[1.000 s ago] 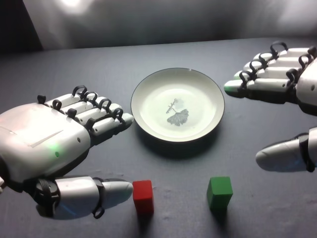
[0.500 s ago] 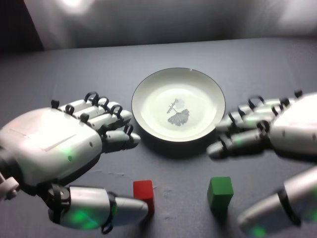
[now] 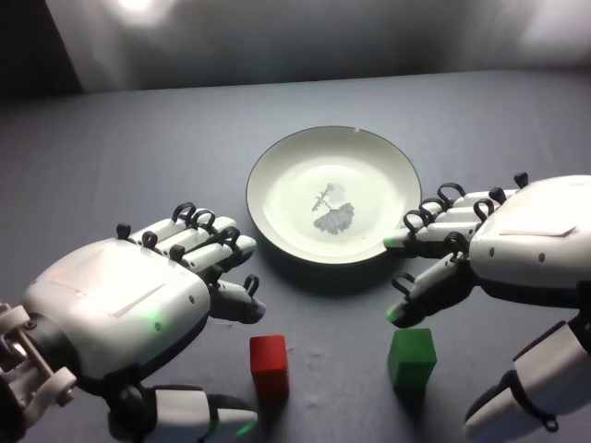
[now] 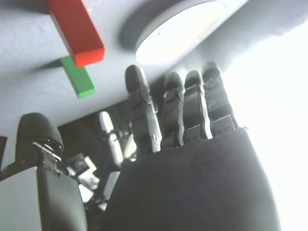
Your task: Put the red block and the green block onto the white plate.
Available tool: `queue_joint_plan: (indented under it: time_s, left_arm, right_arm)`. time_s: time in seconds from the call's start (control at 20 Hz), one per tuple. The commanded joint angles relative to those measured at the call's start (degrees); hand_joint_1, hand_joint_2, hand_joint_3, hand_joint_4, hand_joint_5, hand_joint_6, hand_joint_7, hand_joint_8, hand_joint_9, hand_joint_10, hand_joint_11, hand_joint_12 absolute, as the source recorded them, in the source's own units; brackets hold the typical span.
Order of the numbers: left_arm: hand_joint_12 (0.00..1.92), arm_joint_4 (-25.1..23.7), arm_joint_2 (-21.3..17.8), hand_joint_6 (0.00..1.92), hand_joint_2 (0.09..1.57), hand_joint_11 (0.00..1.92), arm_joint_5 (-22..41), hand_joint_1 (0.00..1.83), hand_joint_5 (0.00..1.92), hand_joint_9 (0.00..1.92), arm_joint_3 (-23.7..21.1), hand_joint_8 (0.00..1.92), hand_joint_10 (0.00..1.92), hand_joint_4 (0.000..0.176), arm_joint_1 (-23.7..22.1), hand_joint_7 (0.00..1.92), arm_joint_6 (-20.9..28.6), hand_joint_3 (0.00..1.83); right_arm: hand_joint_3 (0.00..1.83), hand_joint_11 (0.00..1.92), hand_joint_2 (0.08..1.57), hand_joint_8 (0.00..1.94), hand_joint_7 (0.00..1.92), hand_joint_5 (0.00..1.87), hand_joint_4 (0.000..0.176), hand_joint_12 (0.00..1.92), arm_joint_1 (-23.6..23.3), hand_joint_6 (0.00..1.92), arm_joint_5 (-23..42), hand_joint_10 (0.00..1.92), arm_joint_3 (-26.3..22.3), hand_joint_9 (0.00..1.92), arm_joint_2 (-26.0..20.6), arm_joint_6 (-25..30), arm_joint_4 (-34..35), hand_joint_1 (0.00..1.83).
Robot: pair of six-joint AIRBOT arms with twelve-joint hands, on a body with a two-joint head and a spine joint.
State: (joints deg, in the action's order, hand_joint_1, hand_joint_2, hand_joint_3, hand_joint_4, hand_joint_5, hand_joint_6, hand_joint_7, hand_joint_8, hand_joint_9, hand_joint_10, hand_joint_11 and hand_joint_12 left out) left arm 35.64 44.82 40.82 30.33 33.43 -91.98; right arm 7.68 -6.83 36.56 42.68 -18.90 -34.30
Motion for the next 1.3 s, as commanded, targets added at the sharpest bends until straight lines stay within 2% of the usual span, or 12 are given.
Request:
queue_joint_plan:
  time_s: [0.0, 0.3, 0.4, 0.45, 0.5, 0.6, 0.65, 0.7, 0.9, 0.95, 1.1, 1.25]
  left_arm:
    - [0.01, -2.3, 0.3, 0.01, 1.03, 0.01, 5.4, 0.58, 0.65, 0.0, 0.2, 0.0, 0.0, 0.082, -0.5, 0.13, -0.1, 0.0]
    - [0.0, -3.0, 4.0, 0.01, 1.04, 0.0, 7.2, 0.65, 0.73, 0.01, 3.5, 0.01, 0.0, 0.072, -0.4, 0.19, 0.9, 0.01]
    - [0.02, -2.8, 5.1, 0.02, 1.02, 0.04, 7.7, 0.65, 0.77, 0.03, 4.3, 0.01, 0.01, 0.096, -0.4, 0.19, 1.0, 0.0]
    - [0.01, -2.8, 5.5, 0.02, 1.03, 0.02, 7.7, 0.64, 0.77, 0.02, 4.6, 0.0, 0.0, 0.099, -0.4, 0.16, 1.0, 0.0]
    - [0.01, -2.7, 6.2, 0.02, 1.03, 0.02, 7.9, 0.65, 0.78, 0.01, 5.1, 0.0, 0.0, 0.095, -0.4, 0.15, 1.0, 0.0]
    - [0.02, -2.5, 7.2, 0.02, 1.03, 0.04, 8.3, 0.63, 0.78, 0.02, 5.9, 0.01, 0.01, 0.091, -0.4, 0.14, 1.0, 0.0]
    - [0.02, -2.4, 7.6, 0.01, 1.03, 0.04, 8.5, 0.62, 0.77, 0.01, 6.2, 0.01, 0.0, 0.088, -0.3, 0.14, 1.0, 0.0]
    - [0.03, -2.3, 7.8, 0.0, 1.04, 0.05, 8.6, 0.59, 0.76, 0.01, 6.4, 0.0, 0.0, 0.099, -0.2, 0.13, 1.0, 0.0]
    - [0.04, -1.6, 9.1, 0.0, 1.04, 0.05, 10.6, 0.63, 0.76, 0.01, 7.2, 0.01, 0.0, 0.081, 0.8, 0.16, 1.0, 0.0]
    - [0.04, -1.4, 9.2, 0.0, 1.04, 0.04, 11.1, 0.64, 0.76, 0.01, 7.2, 0.0, 0.0, 0.077, 1.1, 0.16, 1.0, 0.0]
    - [0.06, -1.2, 10.1, 0.0, 1.06, 0.04, 11.5, 0.6, 0.74, 0.0, 7.9, 0.0, 0.0, 0.112, 1.4, 0.15, 0.9, 0.01]
    - [0.14, -0.7, 10.7, 0.0, 1.08, 0.0, 11.5, 0.59, 0.75, 0.0, 8.1, 0.0, 0.0, 0.109, 1.5, 0.16, 0.7, 0.0]
  right_arm:
    - [0.0, 0.0, 0.82, 0.01, 0.08, 0.61, 0.175, 0.0, -0.7, 0.03, 4.9, 0.0, 0.3, 0.0, -0.2, 0.5, -0.1, 0.61]
    - [0.0, 0.0, 0.83, 0.01, 0.13, 0.73, 0.176, 0.0, -3.3, 0.03, 4.5, 0.0, 5.1, 0.0, 3.3, 2.8, 0.8, 0.68]
    - [0.0, 0.0, 0.83, 0.01, 0.11, 0.75, 0.161, 0.0, -3.8, 0.03, 4.9, 0.0, 7.4, 0.0, 3.9, 2.8, 3.0, 0.72]
    - [0.01, 0.0, 0.85, 0.0, 0.07, 0.73, 0.169, 0.0, -3.7, 0.02, 6.4, 0.0, 8.7, 0.0, 4.1, 2.8, 3.1, 0.7]
    - [0.01, 0.0, 0.85, 0.01, 0.09, 0.75, 0.15, 0.0, -3.2, 0.02, 8.7, 0.0, 10.0, 0.0, 4.3, 2.4, 3.1, 0.73]
    - [0.01, 0.0, 0.86, 0.01, 0.1, 0.75, 0.168, 0.0, -2.1, 0.02, 12.4, 0.0, 11.7, 0.0, 4.3, -0.6, 3.1, 0.7]
    - [0.01, 0.0, 0.86, 0.01, 0.11, 0.73, 0.154, 0.0, -1.7, 0.01, 14.0, 0.0, 11.9, 0.0, 4.3, -2.6, 3.2, 0.7]
    - [0.01, 0.0, 0.86, 0.01, 0.11, 0.73, 0.169, 0.0, -1.1, 0.01, 15.6, 0.0, 11.8, 0.0, 4.2, -6.6, 6.2, 0.68]
    - [0.01, 0.0, 0.88, 0.0, 0.08, 0.73, 0.131, 0.0, 4.4, 0.0, 28.6, 0.0, 6.4, 0.0, 2.1, -50.2, 40.7, 0.71]
    - [0.01, 0.0, 0.88, 0.0, 0.08, 0.73, 0.159, 0.0, 5.5, 0.0, 30.6, 0.0, 5.3, 0.0, 2.0, -53.5, 43.0, 0.66]
    - [0.01, 0.0, 0.88, 0.02, 0.13, 0.78, 0.137, 0.0, 8.8, 0.02, 33.8, 0.0, 4.0, 0.0, 2.0, -49.7, 43.7, 0.76]
    - [0.0, 0.0, 0.86, 0.01, 0.13, 0.79, 0.115, 0.0, 10.3, 0.02, 35.6, 0.0, 4.5, 0.0, 2.0, -42.3, 39.3, 0.83]
